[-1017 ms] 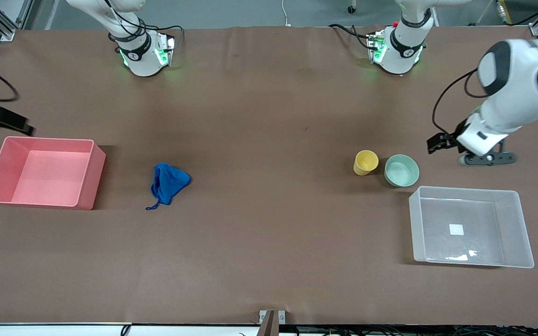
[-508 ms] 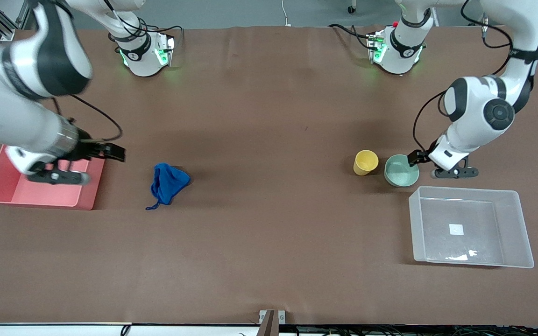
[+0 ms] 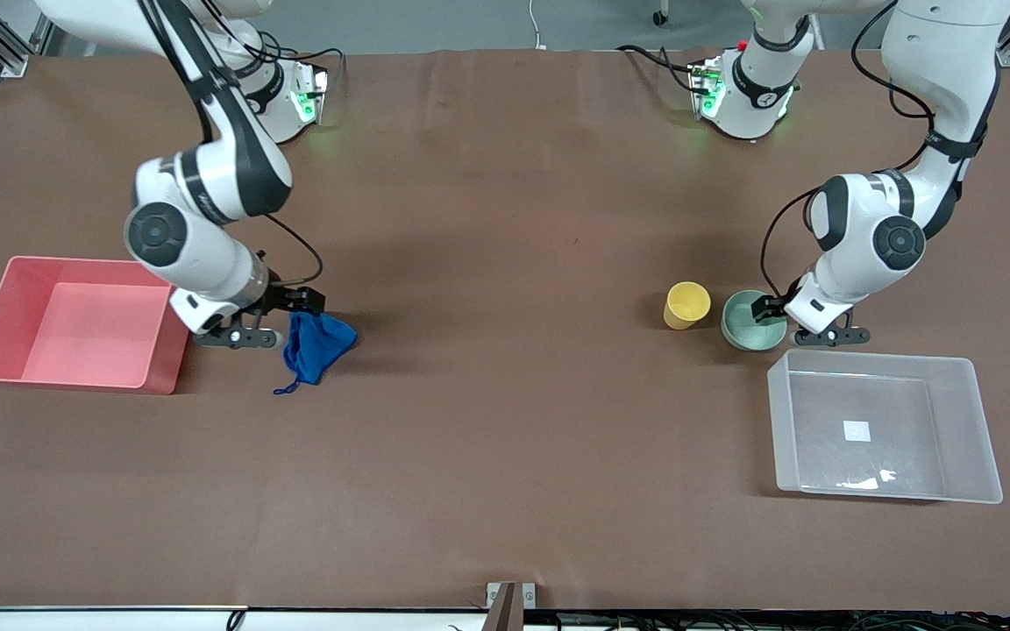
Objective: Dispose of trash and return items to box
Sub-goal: 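Reach the left gripper to the green bowl while the right gripper reaches the cloth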
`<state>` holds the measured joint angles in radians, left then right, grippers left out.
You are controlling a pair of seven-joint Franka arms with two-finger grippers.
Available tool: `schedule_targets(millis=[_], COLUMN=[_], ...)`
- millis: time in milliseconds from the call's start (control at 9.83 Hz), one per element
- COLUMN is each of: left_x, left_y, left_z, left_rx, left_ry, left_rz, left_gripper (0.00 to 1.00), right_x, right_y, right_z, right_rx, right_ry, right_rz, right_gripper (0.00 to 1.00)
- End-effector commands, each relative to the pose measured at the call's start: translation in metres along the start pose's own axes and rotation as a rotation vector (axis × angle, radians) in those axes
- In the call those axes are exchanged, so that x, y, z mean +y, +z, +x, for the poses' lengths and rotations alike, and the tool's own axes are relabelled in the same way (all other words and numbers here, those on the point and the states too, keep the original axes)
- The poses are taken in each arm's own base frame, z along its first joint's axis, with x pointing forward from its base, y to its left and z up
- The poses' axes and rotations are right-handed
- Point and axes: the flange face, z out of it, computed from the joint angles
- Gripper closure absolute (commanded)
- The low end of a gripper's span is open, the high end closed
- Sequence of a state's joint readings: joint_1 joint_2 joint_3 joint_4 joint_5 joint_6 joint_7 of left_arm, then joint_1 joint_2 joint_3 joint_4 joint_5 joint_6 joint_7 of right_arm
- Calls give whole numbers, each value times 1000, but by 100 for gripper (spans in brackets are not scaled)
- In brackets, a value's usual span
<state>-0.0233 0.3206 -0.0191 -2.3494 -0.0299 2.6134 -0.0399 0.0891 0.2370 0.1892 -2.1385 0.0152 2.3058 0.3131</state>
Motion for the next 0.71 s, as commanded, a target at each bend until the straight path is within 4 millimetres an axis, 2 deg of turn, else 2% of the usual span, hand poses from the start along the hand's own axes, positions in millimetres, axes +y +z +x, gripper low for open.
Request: schedule_targets(millis=[0,102,203,305,407,508,610], left_x=[-3,-3,-3,-2,-1,0,2], left_y=[24,23,18,1,-24,-60,-100], left_z=[-9,-9,-8,-5,-7,-9,-14], left_rx=[-20,-19,-11,10,-8,-5,-11], left_ry=[5,7,7,8,13,17,23], left_rz=[-4,-4,-5,-6,-7,-9,-11], left_gripper=[81,93,100,100,100,100,100], right_x=[6,4,0,-2,-4,-5,-2], right_y=[28,37,47,51,56,57,63], right_z=[-7,-8,-7,-8,-8,-8,-7], right_rx=[15,4,5,6,5,7,1], right_ry=[-2,-3,-10,-9,13,12,14], right_rz=[-15,-15,-11,-8,-6,-6,-8], right_gripper=[1,20,36,48,60,75,85])
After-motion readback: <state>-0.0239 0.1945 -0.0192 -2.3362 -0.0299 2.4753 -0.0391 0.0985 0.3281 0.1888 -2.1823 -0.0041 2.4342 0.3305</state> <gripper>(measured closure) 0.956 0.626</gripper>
